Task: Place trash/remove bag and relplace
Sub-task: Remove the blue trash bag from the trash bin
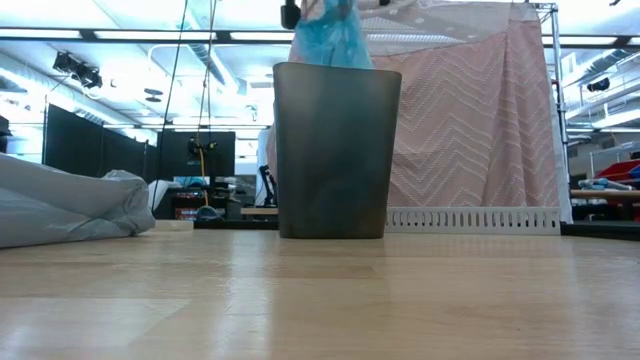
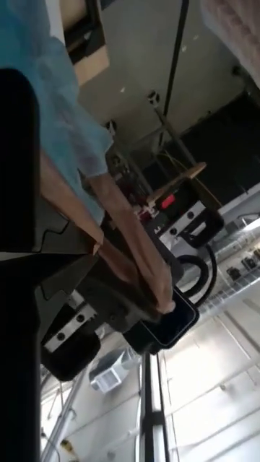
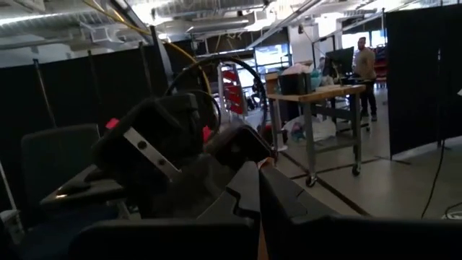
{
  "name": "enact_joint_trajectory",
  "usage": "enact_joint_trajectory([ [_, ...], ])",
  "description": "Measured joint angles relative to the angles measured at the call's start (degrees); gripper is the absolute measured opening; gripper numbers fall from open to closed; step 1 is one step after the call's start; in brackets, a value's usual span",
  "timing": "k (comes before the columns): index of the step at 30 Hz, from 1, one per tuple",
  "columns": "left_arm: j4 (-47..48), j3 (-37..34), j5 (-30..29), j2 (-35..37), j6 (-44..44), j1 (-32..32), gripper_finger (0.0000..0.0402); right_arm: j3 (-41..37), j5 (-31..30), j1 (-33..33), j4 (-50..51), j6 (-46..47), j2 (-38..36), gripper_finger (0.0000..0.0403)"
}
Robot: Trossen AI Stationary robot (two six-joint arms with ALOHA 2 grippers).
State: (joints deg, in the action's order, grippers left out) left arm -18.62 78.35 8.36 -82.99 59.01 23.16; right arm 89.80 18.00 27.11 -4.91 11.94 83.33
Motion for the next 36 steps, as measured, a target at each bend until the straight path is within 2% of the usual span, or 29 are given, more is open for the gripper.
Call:
enact_joint_trajectory([
  [6, -4.8, 0.0, 1.7, -3.4, 2.6, 0.0, 0.0002, 0.0, -0.3, 0.0, 0.1, 0.2, 0.0, 0.0],
  [19, -3.5, 0.0, 1.2, -5.8, 1.8, 1.0, 0.0002, 0.0, 0.0, -3.5, -0.6, 2.4, 0.0, 0.0],
  [24, 0.0, 0.0, 1.1, -5.9, -0.1, 1.6, 0.0002, 0.0, 0.2, -5.2, -2.4, 2.5, 0.0, 0.0],
  [36, 1.1, 0.0, 1.1, -5.9, -3.4, 1.5, 0.0002, 0.0, 0.2, -5.2, -7.5, 4.8, 0.0, 0.0],
])
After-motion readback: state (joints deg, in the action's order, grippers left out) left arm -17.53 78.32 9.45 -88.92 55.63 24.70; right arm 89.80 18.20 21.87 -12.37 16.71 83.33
